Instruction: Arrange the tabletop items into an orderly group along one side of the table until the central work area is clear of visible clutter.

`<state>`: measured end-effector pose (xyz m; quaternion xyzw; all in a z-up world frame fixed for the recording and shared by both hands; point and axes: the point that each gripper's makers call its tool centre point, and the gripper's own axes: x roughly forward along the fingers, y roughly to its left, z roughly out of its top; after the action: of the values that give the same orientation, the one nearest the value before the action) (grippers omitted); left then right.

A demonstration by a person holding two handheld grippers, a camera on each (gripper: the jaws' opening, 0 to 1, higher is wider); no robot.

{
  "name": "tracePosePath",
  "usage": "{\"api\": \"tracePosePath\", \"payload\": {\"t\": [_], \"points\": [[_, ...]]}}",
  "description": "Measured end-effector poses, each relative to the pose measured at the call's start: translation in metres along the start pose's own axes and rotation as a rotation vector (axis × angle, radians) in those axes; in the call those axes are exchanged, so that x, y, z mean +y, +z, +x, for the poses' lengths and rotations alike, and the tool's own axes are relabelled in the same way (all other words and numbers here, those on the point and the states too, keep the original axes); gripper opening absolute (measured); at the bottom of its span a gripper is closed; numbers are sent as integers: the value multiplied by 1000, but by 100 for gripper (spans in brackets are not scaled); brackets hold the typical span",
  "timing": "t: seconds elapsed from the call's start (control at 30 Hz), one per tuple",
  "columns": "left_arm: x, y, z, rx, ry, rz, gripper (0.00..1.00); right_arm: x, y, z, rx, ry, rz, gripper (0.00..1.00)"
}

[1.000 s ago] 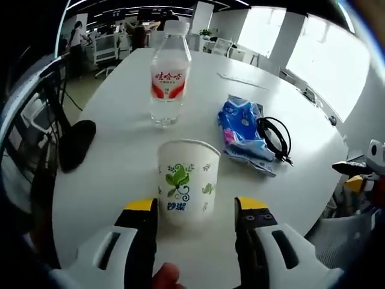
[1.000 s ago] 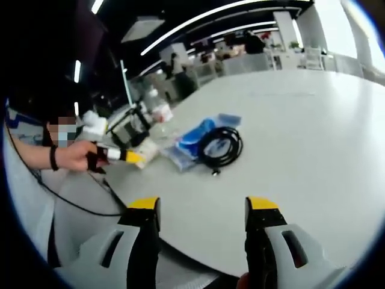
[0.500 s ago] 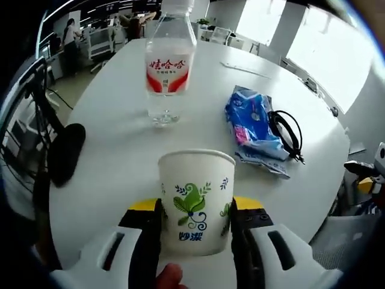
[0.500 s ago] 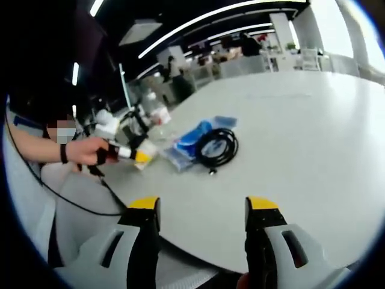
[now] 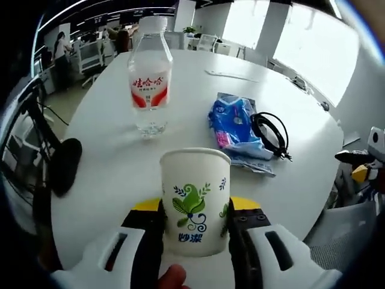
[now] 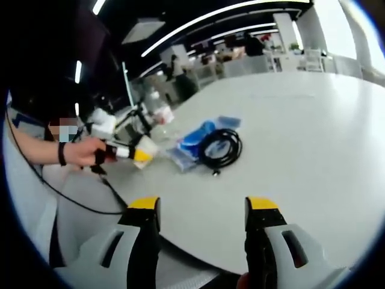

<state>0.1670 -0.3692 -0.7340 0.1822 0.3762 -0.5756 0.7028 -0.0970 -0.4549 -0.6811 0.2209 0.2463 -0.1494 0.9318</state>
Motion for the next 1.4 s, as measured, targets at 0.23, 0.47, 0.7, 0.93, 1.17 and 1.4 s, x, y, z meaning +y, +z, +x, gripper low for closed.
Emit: {"api": "tracePosePath", "payload": {"t": [0.23, 0.47, 0.7, 0.93, 1.17, 1.4], "points": [[-21, -2, -8, -33, -61, 34, 41, 9, -6, 6, 37, 35, -24, 54], [-59, -13, -14, -28, -134, 93, 41, 30, -13, 17, 98, 121, -105, 54], [-93, -9, -19, -31, -187, 202, 41, 49, 0, 27, 96, 194, -153, 54], [-117, 2, -24, -67, -222, 281, 41, 71, 14, 38, 80, 259, -158, 52], [-125, -2, -28, -74, -237, 333, 41, 83, 27, 43, 68, 300, -167, 51], [-135, -8, -33, -62, -253, 457, 41, 96, 35, 48, 48, 349, -131, 49]]}}
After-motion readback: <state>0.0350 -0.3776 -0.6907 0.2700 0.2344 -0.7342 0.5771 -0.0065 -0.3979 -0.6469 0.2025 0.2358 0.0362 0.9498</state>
